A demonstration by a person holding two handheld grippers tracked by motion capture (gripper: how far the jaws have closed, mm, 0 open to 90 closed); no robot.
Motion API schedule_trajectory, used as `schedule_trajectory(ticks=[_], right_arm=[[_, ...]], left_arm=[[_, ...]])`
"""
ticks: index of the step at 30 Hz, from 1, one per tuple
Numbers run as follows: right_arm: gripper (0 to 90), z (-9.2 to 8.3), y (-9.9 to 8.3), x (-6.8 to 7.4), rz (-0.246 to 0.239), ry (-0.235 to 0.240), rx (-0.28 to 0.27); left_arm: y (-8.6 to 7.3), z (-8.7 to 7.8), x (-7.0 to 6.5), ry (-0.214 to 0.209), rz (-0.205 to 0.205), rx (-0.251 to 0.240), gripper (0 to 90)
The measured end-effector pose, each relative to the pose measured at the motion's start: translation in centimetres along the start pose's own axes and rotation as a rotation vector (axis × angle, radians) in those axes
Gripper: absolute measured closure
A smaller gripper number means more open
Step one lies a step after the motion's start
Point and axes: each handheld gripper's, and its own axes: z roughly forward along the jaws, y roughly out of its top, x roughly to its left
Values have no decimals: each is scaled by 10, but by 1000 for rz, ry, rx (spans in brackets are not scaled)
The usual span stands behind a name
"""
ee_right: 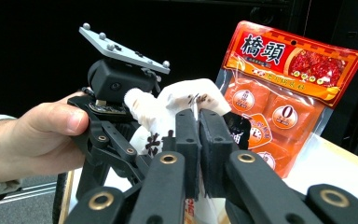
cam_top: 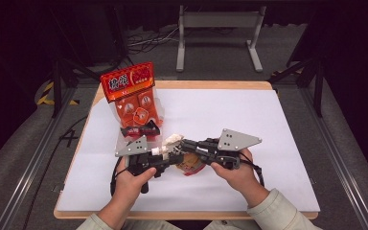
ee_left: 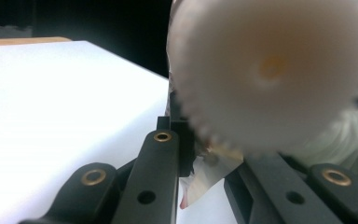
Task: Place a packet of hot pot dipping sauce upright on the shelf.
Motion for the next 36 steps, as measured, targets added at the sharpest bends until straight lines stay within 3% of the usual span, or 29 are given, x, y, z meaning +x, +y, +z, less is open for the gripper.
schedule_trajectory(ticks=[4, 10, 16, 19, 22, 36], right_arm=[[780, -5, 2, -1, 7, 16, -3], [742, -17, 6, -4, 9, 15, -16], [744, -31, 6, -13, 15, -20, -12], [739, -38, 2, -19, 31, -39, -8], [740, -45, -3, -28, 44, -65, 5], [738, -70, -29, -57, 109, -146, 67]], left_arm=[[7, -5, -3, 13, 67, 42, 864], [19, -16, -2, 38, 170, 154, 865], [30, -32, 0, 36, 196, 180, 867], [36, -38, 1, 23, 210, 231, 868], [41, -44, 2, 21, 219, 249, 869], [56, -74, 12, 61, 212, 243, 872]])
